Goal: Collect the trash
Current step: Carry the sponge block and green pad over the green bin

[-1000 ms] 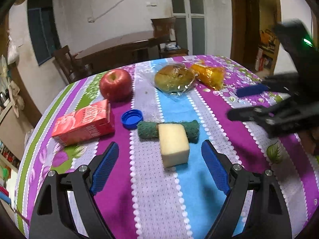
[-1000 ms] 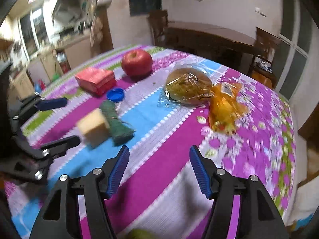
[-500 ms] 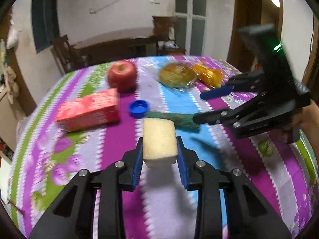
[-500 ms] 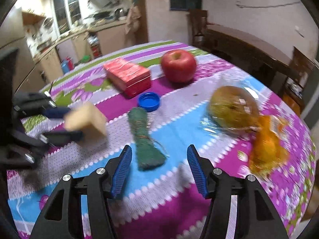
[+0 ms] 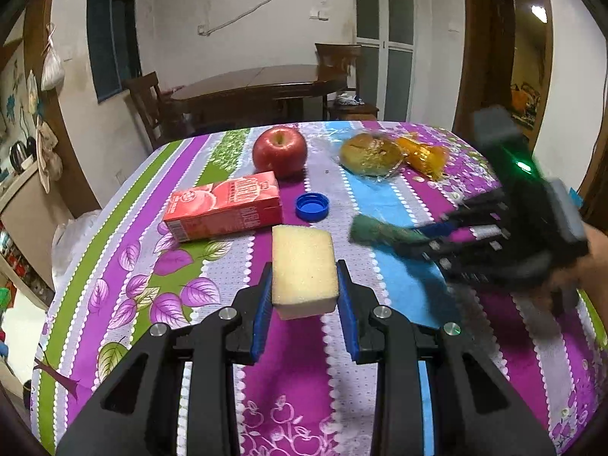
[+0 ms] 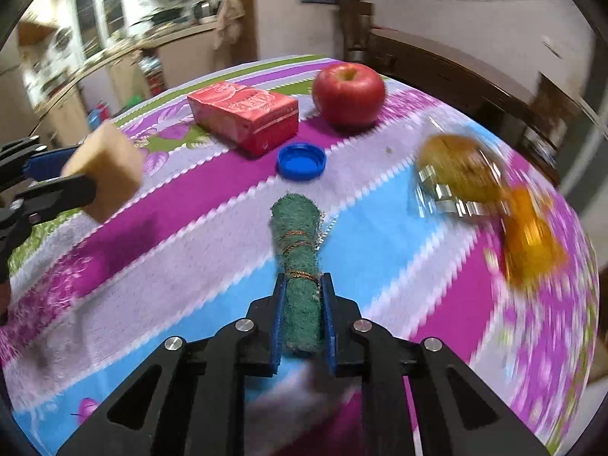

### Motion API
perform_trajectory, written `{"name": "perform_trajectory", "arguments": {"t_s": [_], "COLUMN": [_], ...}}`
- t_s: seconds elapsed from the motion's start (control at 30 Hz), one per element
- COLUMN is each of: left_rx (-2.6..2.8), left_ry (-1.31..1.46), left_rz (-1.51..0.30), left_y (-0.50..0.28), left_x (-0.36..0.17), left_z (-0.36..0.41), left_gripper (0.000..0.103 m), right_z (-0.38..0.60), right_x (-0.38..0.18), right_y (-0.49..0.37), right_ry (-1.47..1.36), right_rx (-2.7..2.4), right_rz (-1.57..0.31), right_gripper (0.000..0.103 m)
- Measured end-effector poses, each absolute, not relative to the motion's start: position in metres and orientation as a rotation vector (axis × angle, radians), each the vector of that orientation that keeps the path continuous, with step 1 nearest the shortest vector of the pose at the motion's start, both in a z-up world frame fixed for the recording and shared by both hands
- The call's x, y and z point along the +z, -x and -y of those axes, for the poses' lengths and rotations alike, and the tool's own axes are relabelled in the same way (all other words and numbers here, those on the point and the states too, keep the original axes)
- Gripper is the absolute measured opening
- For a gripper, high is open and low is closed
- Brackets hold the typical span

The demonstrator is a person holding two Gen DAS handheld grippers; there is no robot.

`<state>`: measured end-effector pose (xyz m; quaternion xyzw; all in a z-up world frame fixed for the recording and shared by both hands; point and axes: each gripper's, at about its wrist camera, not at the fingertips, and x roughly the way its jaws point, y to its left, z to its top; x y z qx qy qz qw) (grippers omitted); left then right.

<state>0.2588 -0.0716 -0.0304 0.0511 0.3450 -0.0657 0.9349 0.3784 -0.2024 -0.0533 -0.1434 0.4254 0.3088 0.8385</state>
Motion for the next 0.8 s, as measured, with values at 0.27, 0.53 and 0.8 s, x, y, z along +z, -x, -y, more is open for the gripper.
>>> {"name": "perform_trajectory", "arguments": {"t_s": [0.27,0.53,0.8], "left_rx": [-0.194,-0.328,-0.477], "left_ry": [-0.169,-0.279,-0.367], "left_rz": [-0.692,-0.631,-0.558], "left_y": [-0.24,-0.212,-0.187], "left_x": [-0.03,-0.015,0.003], "left_z": [0.113,0.193,0.286], "left_gripper": [0.03,0.03,0.03], "right_z": [0.266,0.345,0.441], "right_x": [-0.037,0.005,0.052], "right_y": [-0.255,-0.139,-0.066], "right_ry": [-0.014,-0.121,-0.157], "right_rx": [0.468,0.245,-0.024], "right_rz": [-0.917,-0.803,-0.716], "right_gripper": [0.018,0.019,0.019]}}
